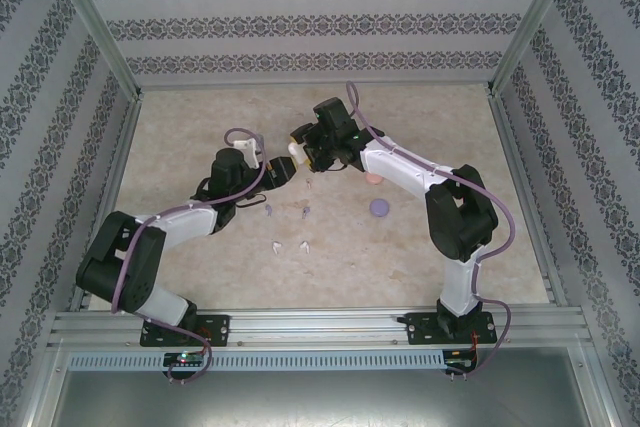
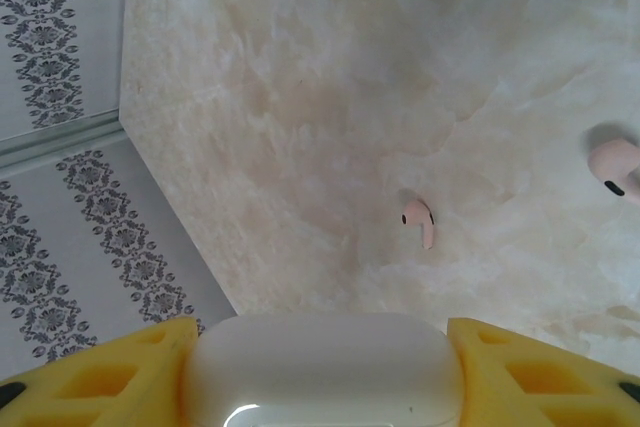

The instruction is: Insert the wireless bluetooth earbuds into the charging case

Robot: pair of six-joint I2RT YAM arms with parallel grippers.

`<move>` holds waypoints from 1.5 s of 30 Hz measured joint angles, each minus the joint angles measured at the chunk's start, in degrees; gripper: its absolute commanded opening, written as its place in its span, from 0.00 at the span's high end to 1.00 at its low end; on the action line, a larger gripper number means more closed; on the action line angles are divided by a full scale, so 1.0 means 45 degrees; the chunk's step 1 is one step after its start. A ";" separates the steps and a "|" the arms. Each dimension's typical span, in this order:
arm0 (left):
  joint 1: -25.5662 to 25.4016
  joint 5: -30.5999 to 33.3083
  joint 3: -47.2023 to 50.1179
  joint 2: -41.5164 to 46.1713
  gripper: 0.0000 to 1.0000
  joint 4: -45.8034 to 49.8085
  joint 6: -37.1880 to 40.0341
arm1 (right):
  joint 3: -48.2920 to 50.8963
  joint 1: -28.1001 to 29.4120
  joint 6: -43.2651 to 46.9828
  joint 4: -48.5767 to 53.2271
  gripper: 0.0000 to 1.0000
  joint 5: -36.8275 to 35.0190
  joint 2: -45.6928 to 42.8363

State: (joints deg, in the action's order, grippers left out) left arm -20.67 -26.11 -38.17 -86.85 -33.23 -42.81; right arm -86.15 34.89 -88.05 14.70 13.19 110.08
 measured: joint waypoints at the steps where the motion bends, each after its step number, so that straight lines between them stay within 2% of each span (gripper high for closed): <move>1: -0.0015 0.0000 -0.0063 -0.0112 0.41 -0.0053 0.0024 | 0.0000 0.0039 -0.0039 0.0000 0.53 0.0005 0.0000; 19: -0.0087 0.0199 -0.0651 -0.1001 0.62 -0.0724 0.0078 | 0.0092 0.0141 -0.0126 -0.0325 0.53 0.0194 -0.0044; 29: -0.0087 0.0296 -0.0753 -0.1005 0.60 -0.0743 0.0083 | 0.0291 0.0296 -0.0141 -0.0471 0.53 0.0238 -0.0136; 37: -0.0087 0.0389 -0.0991 -0.1015 0.71 -0.0733 0.0092 | 0.0457 0.0306 -0.0223 -0.0646 0.53 0.0282 -0.0199; 45: -0.0087 0.0427 -0.0991 -0.1015 0.70 -0.0743 0.0092 | 0.0505 0.0306 -0.0369 -0.0714 0.53 0.0277 -0.0223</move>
State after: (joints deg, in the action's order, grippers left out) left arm -21.06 -24.18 -42.63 -91.42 -36.58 -42.39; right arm -83.88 36.27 -89.71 11.49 14.44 109.08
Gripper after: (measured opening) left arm 0.298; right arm 0.579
